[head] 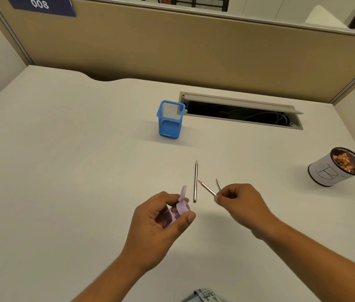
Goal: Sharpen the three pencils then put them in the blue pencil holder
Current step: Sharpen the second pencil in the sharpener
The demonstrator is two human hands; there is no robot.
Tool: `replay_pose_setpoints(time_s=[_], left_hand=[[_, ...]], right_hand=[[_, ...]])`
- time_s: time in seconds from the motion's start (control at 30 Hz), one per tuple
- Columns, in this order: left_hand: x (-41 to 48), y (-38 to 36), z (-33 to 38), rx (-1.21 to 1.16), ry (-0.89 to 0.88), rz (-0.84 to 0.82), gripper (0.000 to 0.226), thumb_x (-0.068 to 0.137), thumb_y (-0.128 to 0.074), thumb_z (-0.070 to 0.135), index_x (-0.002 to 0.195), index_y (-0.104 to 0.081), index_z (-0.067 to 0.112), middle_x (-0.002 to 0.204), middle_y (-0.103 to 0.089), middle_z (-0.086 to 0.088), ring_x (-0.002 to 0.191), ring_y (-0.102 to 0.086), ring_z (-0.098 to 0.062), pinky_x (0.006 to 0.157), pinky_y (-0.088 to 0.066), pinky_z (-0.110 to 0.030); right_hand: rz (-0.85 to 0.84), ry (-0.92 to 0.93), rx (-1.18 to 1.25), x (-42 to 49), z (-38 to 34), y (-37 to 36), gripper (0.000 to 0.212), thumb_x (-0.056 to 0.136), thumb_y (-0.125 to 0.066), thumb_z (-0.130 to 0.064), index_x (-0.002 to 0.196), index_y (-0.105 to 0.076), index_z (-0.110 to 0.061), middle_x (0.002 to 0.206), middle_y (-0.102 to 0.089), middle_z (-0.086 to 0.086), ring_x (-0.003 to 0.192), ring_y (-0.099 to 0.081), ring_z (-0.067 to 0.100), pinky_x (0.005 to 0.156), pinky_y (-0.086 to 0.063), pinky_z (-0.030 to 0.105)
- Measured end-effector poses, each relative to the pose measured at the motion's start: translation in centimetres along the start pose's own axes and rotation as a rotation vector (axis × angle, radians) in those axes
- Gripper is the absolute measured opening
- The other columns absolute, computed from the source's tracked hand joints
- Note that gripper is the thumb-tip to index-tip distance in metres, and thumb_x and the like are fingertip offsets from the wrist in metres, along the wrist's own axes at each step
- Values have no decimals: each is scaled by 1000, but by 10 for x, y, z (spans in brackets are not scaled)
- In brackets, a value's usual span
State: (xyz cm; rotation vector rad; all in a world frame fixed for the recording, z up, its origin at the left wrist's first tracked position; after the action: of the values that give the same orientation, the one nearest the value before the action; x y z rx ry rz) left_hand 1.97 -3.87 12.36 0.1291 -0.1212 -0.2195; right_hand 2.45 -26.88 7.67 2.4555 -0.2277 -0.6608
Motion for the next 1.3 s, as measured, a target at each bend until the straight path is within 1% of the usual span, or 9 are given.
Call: replay_pose_setpoints(time_s=[0.13,0.23,0.33,0.5,0.67,0.87,0.97,1.07,1.3], left_hand=[[-4,-3,-8,11,33,7,21,77,-74,48,89,-73,31,82,-72,5,69,-63,-15,63,-57,-33],[-9,-2,-14,5,50,3,18,77,-73,44,89,-73,31,83,-72,9,72,-65,-11,63,-55,-17],[-10,-3,-18,9,68,-2,19,76,-74,43,89,-73,29,81,-71,9,70,-64,-10,63,-51,-13],[-11,-3,-22,16,85,16,18,73,-73,46,87,-73,35,81,-71,8,68,-62,-18,59,-54,-21],[-12,-10,-26,17,101,3,21,73,-73,49,88,-73,35,82,-71,9,70,-63,-16,60,-52,-14],[-14,-13,-26,40,93,-14,20,74,-72,49,90,-72,36,84,-72,8,71,-64,-19,58,-56,-20],[-10,-12,-25,45,92,-13,19,75,-72,49,90,-72,40,84,-72,11,75,-67,-15,60,-55,-15],[-10,-10,-28,41,96,-5,18,74,-73,48,90,-72,40,87,-73,13,79,-68,-11,64,-54,-12],[-10,-18,-25,22,94,-28,15,74,-73,46,88,-73,41,84,-74,13,72,-68,-7,63,-54,-12]], right_hand=[[107,24,-149,32,13,-14,11,82,-71,-26,73,-75,-23,64,-67,-14,64,-64,10,58,-46,23],[154,33,-221,47,17,-20,8,84,-71,-28,84,-77,-22,76,-71,-8,74,-68,18,67,-53,27],[186,48,-299,58,16,-21,12,85,-70,-28,93,-75,-20,85,-74,-2,81,-68,22,74,-54,30],[188,56,-350,69,15,-23,8,85,-68,-26,86,-69,-18,81,-70,-1,76,-66,22,71,-57,33],[182,56,-379,75,16,-28,9,85,-67,-27,84,-68,-18,80,-70,-1,75,-66,22,69,-56,32],[170,60,-361,78,19,-30,16,83,-70,-34,86,-67,-18,81,-70,-1,79,-65,22,70,-54,31],[260,83,-281,77,17,-14,20,82,-70,-39,88,-65,-20,78,-68,-5,76,-64,19,68,-52,29],[361,5,-162,76,27,13,11,81,-63,-28,91,-63,-23,74,-65,-10,75,-63,17,58,-45,25],[172,-121,-359,67,65,3,22,72,-66,-39,90,-58,-29,80,-66,-10,76,-64,19,60,-44,28]])
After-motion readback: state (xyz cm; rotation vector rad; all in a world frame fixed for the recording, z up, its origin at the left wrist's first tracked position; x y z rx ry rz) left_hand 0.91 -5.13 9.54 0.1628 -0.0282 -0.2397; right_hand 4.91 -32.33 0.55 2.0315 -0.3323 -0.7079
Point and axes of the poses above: each hand's wrist, its own x-axis towards the middle knuckle, its own y-axis out of the back of the hand, z = x × y, the point moved 8 cm from there along x, towards the middle knuckle
